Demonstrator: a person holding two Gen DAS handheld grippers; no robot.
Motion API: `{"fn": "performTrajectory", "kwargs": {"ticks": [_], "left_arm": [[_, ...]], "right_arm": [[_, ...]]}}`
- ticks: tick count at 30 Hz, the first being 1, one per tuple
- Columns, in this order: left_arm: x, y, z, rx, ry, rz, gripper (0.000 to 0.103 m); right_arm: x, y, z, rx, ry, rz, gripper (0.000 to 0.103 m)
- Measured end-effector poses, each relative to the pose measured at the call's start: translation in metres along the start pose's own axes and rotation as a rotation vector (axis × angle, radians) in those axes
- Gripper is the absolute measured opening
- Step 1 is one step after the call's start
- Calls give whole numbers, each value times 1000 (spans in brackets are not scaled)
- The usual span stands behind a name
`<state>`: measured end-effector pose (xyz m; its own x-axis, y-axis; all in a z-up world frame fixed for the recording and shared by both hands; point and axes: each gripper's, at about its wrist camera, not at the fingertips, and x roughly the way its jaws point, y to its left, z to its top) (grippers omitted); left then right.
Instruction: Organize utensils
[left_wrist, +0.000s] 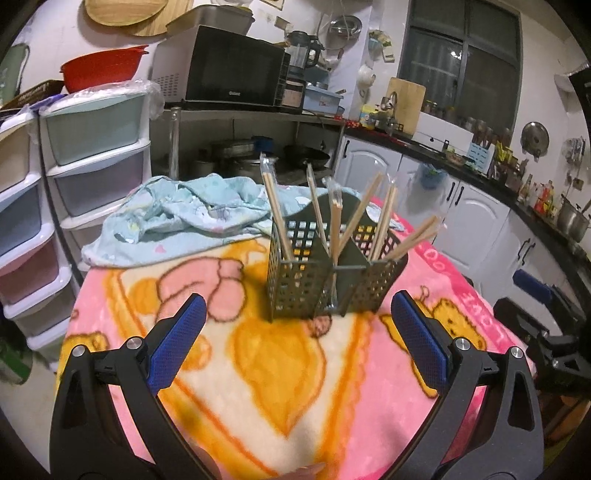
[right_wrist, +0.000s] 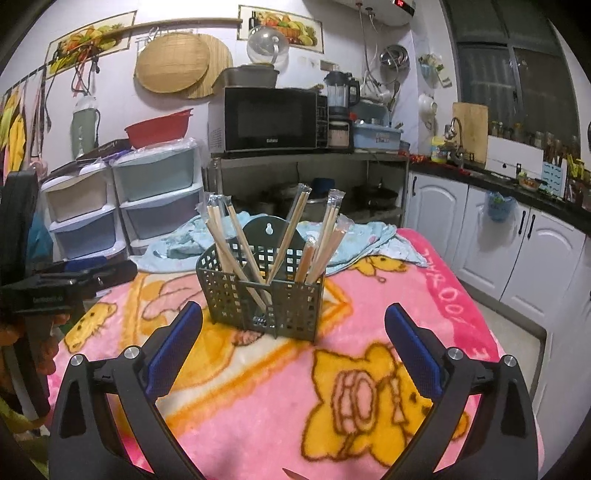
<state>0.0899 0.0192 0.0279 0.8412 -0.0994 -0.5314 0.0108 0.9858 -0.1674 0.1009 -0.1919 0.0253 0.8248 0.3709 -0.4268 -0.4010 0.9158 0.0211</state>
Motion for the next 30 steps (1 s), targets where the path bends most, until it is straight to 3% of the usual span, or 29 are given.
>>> {"fn": "performTrajectory", "kwargs": {"ticks": [14,30], "left_arm": [[-11,-5,-31,15,-123,30,92],[-13,-4,-34,11,-134,40,92]], "right_arm": [[-25,7,-34,-53,-215,-76,96],[-23,7,-37,-36,-202,-77,96]]}}
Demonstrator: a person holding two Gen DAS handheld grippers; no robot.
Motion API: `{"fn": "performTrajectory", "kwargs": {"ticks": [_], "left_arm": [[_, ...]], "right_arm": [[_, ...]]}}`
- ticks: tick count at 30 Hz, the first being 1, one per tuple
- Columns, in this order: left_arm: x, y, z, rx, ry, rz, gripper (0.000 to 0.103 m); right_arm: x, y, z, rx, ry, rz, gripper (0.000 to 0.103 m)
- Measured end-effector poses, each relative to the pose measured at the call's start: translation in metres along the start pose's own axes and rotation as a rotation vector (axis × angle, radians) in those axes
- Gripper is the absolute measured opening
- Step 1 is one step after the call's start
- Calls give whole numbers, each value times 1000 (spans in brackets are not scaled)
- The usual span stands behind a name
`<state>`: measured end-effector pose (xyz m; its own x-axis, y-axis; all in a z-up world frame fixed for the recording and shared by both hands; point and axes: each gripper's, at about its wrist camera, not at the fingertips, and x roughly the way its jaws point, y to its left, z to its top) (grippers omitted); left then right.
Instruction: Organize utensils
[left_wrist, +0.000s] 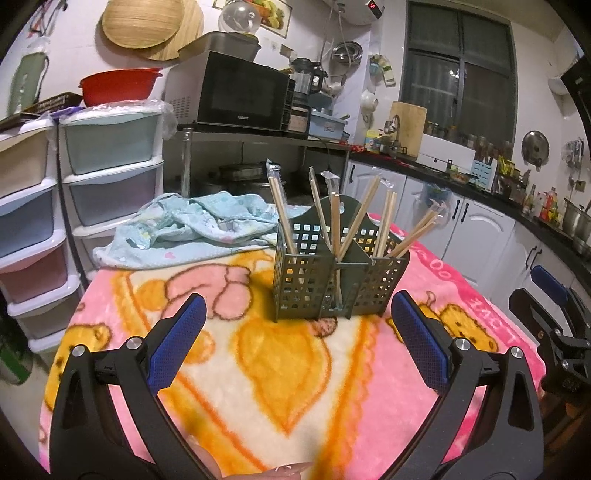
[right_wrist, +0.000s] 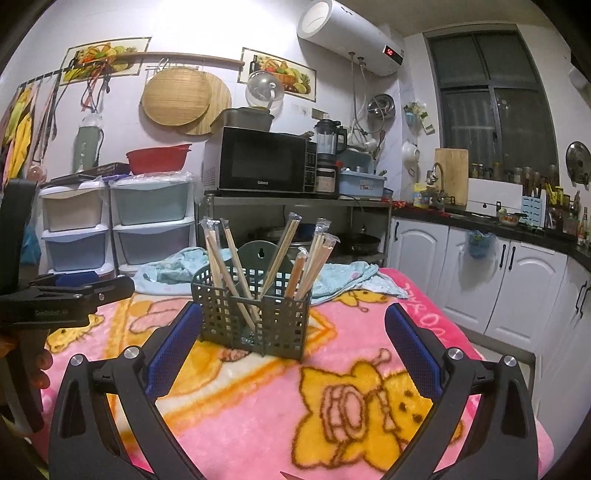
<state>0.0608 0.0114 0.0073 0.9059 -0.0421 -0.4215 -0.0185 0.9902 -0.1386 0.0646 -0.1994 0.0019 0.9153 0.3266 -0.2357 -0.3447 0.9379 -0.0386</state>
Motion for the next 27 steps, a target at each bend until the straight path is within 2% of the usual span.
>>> {"fn": "performTrajectory", "kwargs": {"ticks": [27], "left_arm": [[0,2,2,-2,2,0,92]], "right_arm": [[0,1,-2,0,2,2,96]]}}
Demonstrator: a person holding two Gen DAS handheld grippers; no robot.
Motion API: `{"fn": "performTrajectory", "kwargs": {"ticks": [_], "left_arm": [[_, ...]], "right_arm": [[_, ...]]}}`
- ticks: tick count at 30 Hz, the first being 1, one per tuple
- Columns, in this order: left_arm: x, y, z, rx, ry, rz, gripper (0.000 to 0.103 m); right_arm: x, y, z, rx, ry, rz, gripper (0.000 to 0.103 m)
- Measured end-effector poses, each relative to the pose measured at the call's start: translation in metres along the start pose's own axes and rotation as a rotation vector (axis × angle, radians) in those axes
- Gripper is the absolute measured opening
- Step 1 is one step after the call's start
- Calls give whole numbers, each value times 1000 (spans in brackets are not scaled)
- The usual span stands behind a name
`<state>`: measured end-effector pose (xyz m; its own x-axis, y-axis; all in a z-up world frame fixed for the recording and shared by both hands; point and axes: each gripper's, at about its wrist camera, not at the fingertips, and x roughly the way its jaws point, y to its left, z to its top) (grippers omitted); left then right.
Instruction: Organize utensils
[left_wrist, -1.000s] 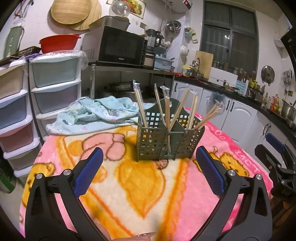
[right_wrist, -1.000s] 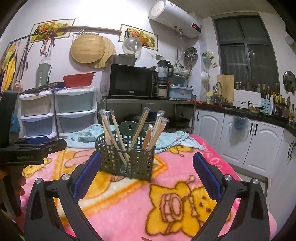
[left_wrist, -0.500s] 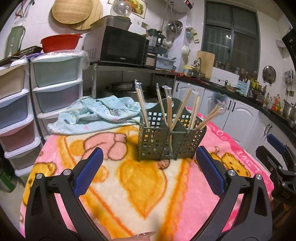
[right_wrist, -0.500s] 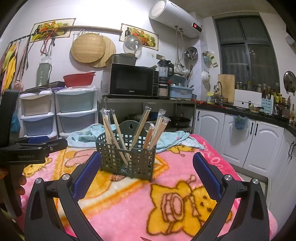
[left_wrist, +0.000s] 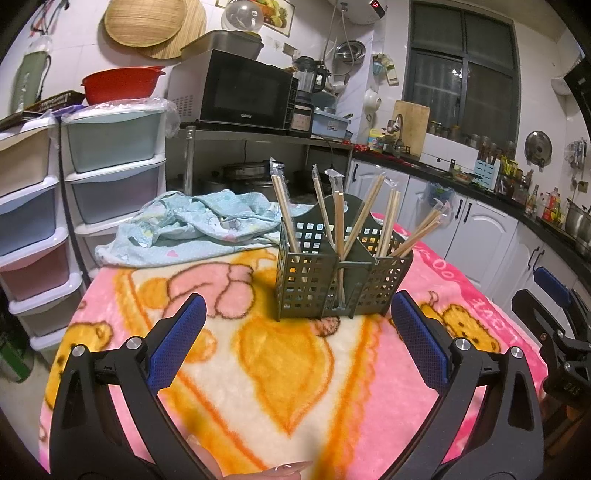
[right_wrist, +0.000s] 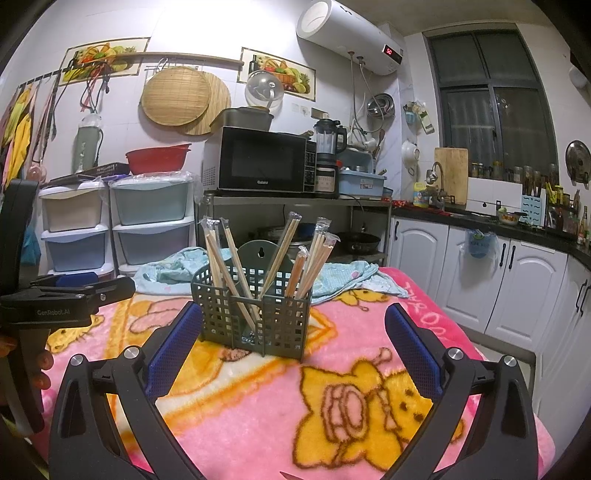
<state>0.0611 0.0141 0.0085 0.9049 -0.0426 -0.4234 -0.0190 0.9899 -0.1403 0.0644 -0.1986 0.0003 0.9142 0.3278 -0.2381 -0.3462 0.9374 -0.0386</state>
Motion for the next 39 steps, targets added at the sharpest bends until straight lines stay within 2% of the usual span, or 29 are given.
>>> {"fn": "performTrajectory", "kwargs": {"ticks": [23,31,39], "left_arm": [[0,-1,0,-2,1,-5,92],[2,3,-4,-17,21,-29,92],[15,3,-8,-25,72,11,92]], "right_arm": [[0,0,0,-1,1,-1,96],[0,0,0,-1,2,-9,96],[5,-6,-2,10,13,-37,96]]}}
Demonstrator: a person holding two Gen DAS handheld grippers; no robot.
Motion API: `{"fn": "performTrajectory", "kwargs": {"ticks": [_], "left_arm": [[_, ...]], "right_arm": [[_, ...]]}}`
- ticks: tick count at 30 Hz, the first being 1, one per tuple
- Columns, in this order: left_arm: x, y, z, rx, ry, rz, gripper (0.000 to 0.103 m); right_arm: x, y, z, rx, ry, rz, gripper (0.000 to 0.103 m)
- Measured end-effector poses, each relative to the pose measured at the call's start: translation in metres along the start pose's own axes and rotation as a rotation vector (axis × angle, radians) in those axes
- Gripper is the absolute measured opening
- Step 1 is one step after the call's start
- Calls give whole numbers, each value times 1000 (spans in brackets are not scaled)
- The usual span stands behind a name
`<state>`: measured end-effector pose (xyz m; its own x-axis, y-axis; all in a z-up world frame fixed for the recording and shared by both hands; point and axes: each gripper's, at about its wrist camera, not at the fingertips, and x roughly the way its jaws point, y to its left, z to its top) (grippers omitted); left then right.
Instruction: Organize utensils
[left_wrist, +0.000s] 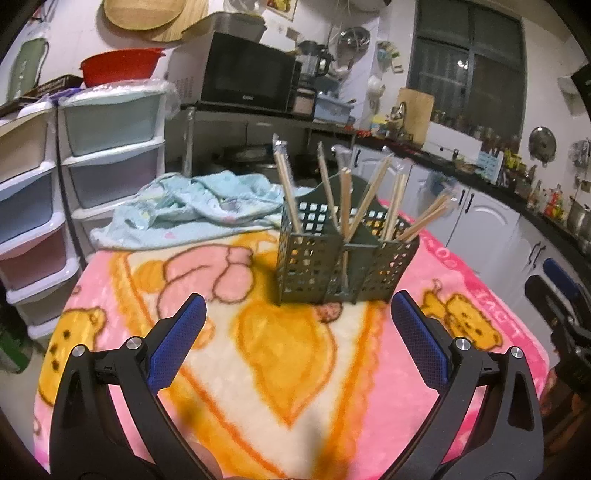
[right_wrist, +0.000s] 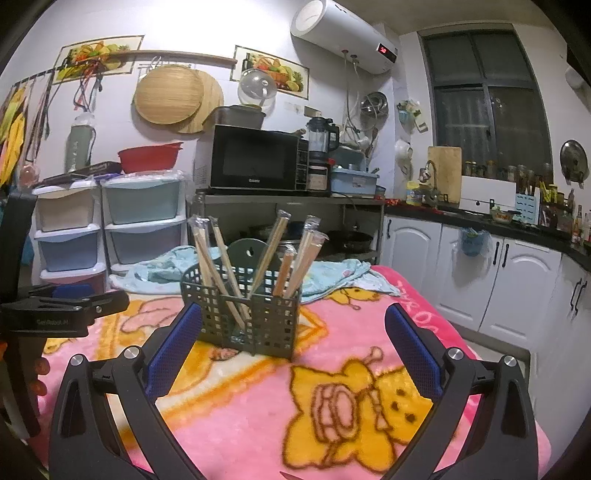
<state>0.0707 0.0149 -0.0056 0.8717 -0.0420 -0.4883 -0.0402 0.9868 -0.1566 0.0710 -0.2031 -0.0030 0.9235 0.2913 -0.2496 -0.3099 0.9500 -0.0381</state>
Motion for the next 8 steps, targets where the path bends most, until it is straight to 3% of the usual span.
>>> {"fn": "performTrajectory", "kwargs": {"ticks": [4,6,8], "left_arm": [[21,28,5,-57,62,73,92],[34,48,13,-78,83,122,92],[66,84,26,-106,152,233,92]], "right_arm": [[15,-24,0,40,47,-37,96],[40,-52,-2,72,138,-83,96],[72,-83,-11,109,261,-123,96]]}}
